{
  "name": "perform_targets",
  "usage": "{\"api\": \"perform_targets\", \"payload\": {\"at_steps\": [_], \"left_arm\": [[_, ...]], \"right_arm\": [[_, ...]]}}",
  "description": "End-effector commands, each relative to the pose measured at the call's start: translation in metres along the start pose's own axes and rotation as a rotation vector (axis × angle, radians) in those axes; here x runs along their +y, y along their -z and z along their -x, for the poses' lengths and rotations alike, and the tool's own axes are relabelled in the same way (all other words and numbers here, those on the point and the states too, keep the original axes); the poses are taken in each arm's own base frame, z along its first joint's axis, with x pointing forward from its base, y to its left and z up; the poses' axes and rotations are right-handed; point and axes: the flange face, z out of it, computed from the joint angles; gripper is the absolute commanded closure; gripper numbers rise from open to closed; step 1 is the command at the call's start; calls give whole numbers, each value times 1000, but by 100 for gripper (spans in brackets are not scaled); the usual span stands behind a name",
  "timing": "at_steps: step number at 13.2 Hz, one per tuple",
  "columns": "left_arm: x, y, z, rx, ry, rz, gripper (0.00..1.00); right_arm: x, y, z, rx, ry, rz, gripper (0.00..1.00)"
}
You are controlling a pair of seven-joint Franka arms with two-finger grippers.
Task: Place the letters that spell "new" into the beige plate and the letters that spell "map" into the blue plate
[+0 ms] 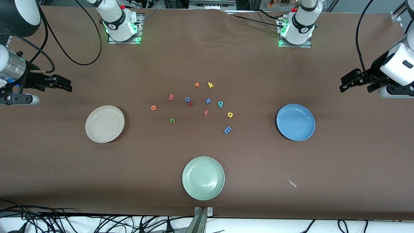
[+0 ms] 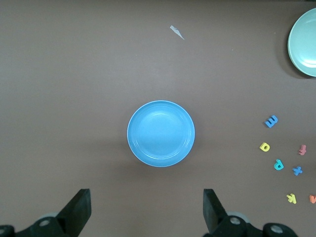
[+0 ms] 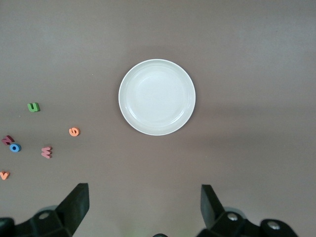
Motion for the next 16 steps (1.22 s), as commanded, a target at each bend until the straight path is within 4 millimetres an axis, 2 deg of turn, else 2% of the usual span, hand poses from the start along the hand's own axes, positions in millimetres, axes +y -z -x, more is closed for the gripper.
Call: {"api": "perform_targets", "payload": {"at_steps": [1,13,15,16], "left_arm": [[1,5,-2,-8,-19,13,0],[4,6,-2,-6,-21,14,0],[3,5,-1,-8,-21,13,0],[3,5,-1,-8,-21,13,0]], "right_arm": [[2,2,0,3,5,-18,0],[2,-1,0,-2,5,-26,0],[-1,0,0,1,19,-27,0],[-9,-2,-1,-1,60,-26,0]]}}
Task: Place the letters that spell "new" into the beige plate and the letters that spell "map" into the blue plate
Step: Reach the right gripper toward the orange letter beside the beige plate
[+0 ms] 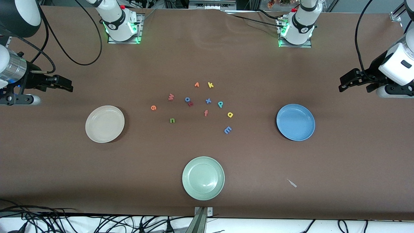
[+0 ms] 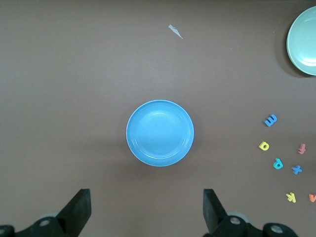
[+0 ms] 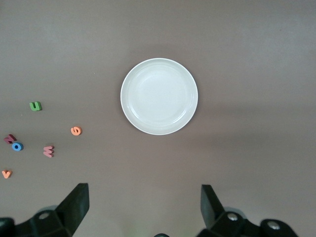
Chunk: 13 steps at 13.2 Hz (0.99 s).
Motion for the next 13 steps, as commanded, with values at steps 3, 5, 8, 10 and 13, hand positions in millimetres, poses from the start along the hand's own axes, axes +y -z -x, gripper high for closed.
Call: {"api": "perform_targets", "payload": {"at_steps": [3,5,8,10,13], "left_arm": [[2,6,-1,-5,-18,14,0],[3,5,-1,-8,-19,13,0],[3,5,-1,-10,-19,12,0],[2,5,-1,-11,-16,12,0],[2,6,0,-15,-16,13,0]], "right_arm": [[-37,-34,-7,-87,119,-23,0],[-49,-51,-14,-107,125,-54,0],[-86,-99,-20,-83,96,-45,0],[-108,-130,-17,-56,69,-40,0],[-141,-187,-6,14,39,-38,0]]}}
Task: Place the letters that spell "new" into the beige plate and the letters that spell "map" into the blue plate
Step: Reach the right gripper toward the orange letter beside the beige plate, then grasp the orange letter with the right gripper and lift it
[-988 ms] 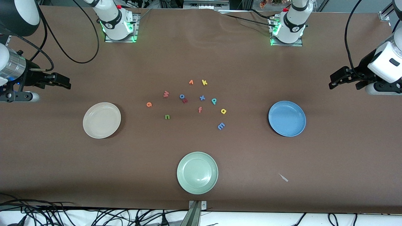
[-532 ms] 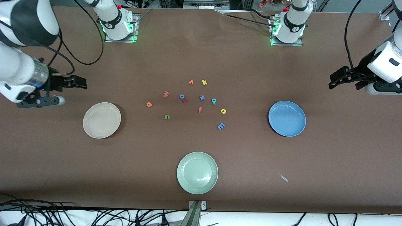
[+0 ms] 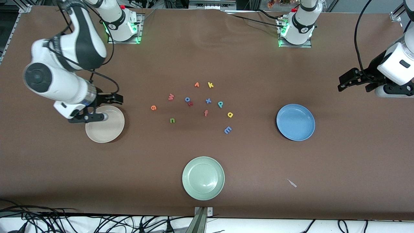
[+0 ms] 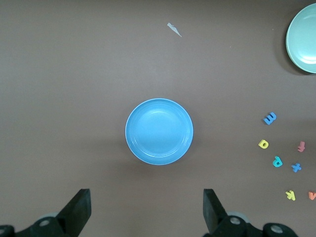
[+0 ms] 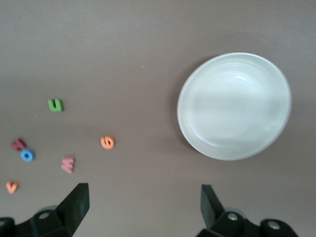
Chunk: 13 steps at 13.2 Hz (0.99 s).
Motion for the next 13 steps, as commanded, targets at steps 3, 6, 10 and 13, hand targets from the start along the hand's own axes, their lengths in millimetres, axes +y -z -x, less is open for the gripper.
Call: {"api": "perform_targets", "payload": {"at_steps": [3,6,10,13], "left_arm": [[1,6,0,-9,-13,12,0],[3,6,0,-9,-16,14,0],[9,7,1,-7,-27,14,0],[15,6,1,-9,-36,17,0]], "right_arm": [[-47,-73,29,68,-34,-2,0],[-66,-115,30,88,-2,-1,0],[-72,-166,37,126,6,-5,0],[-89,-198,46,144,-1,-7,0]]}}
